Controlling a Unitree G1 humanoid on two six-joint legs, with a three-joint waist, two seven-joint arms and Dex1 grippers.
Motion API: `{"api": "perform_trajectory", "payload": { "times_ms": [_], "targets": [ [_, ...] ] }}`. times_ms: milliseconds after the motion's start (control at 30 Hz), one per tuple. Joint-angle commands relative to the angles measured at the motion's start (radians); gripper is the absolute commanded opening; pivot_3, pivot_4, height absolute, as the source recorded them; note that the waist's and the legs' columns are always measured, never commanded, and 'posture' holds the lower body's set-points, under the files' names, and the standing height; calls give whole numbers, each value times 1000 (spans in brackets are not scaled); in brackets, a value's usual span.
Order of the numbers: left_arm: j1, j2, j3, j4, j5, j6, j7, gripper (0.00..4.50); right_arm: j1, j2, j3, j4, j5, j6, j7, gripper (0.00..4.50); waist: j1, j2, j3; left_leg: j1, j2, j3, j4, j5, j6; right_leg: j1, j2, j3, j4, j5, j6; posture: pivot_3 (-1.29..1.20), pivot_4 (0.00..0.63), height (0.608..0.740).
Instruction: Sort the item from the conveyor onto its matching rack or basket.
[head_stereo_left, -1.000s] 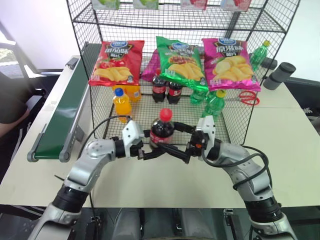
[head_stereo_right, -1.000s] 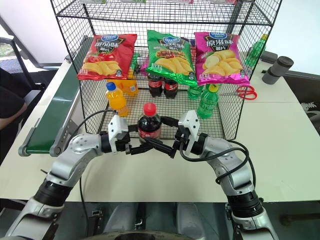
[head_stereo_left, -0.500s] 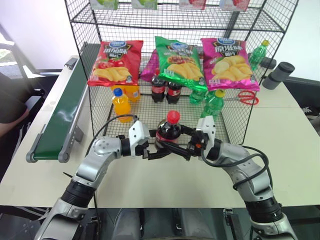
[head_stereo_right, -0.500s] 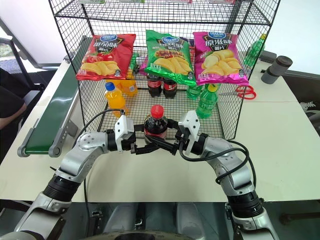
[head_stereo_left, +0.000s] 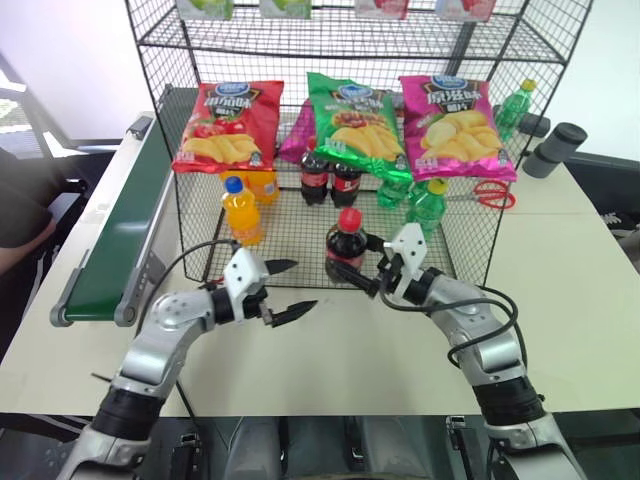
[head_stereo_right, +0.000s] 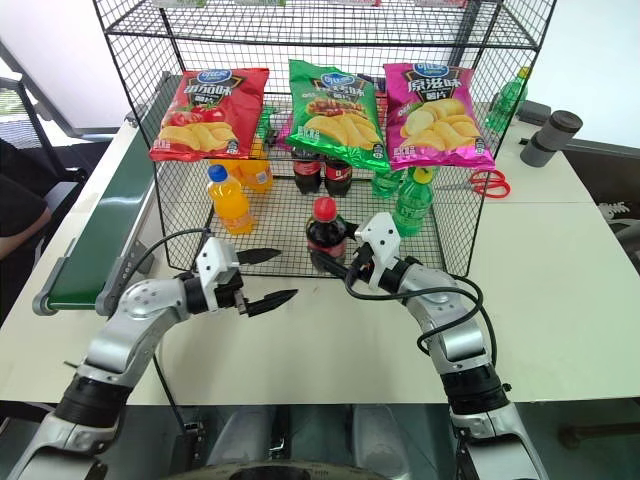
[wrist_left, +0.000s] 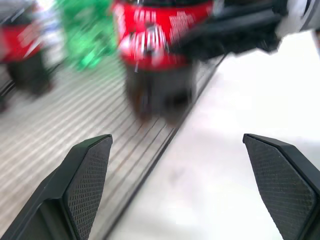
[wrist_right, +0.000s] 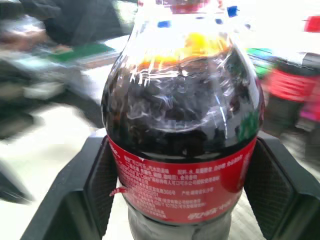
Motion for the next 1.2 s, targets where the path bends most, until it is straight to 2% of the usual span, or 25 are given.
{"api": "perform_trajectory", "payload": {
  "times_ms": [33, 267, 533, 833, 933, 1067, 1200],
  "targets": [
    [61, 2, 78, -60, 3, -46, 58, 4462, -76, 69, -33, 126, -68, -140, -123, 2939, 0, 0, 0, 0, 0, 0, 0, 0, 0, 0, -1, 0, 0, 0, 0, 0, 150, 740],
    [134, -64, 149, -122, -35, -51, 162, 4462, -224, 174, -69, 484, -124, -364, -245, 2939, -3, 0, 0, 0, -2, 1, 0, 0, 0, 0, -6, 0, 1, 0, 0, 0, 150, 740],
    [156, -107, 154, -164, -51, -29, 214, 4462, -388, 229, -95, 793, -145, -494, -295, 2939, -6, 1, 0, 0, -2, 2, 0, 0, 0, -1, -7, -1, 2, 0, 0, 0, 150, 740],
    [159, -113, 144, -163, -44, -29, 221, 4462, -445, 252, -114, 945, -133, -540, -227, 2939, -28, 1, 0, 0, -2, 1, 0, 0, -1, -1, -7, -1, 3, 0, 0, 0, 150, 740],
    [154, -115, 141, -159, -44, -28, 222, 4500, -443, 251, -125, 947, -127, -542, -209, 4462, -28, 1, 0, 1, -2, 1, 0, 0, -1, -1, -7, -1, 3, 0, 0, 0, 150, 740],
    [142, -117, 135, -154, -47, -25, 219, 4500, -419, 229, -131, 898, -131, -570, -195, 4462, -28, 1, 0, 1, -2, 1, 0, 0, -1, -1, -8, -1, 4, 0, 0, 0, 150, 740],
    [128, -117, 134, -156, -53, -17, 220, 4500, -331, 169, -123, 754, -110, -557, -101, 4462, -25, 1, 0, 1, -2, 1, 0, 0, -1, 0, -8, -1, 4, 0, 0, 0, 150, 740]
  ]
}}
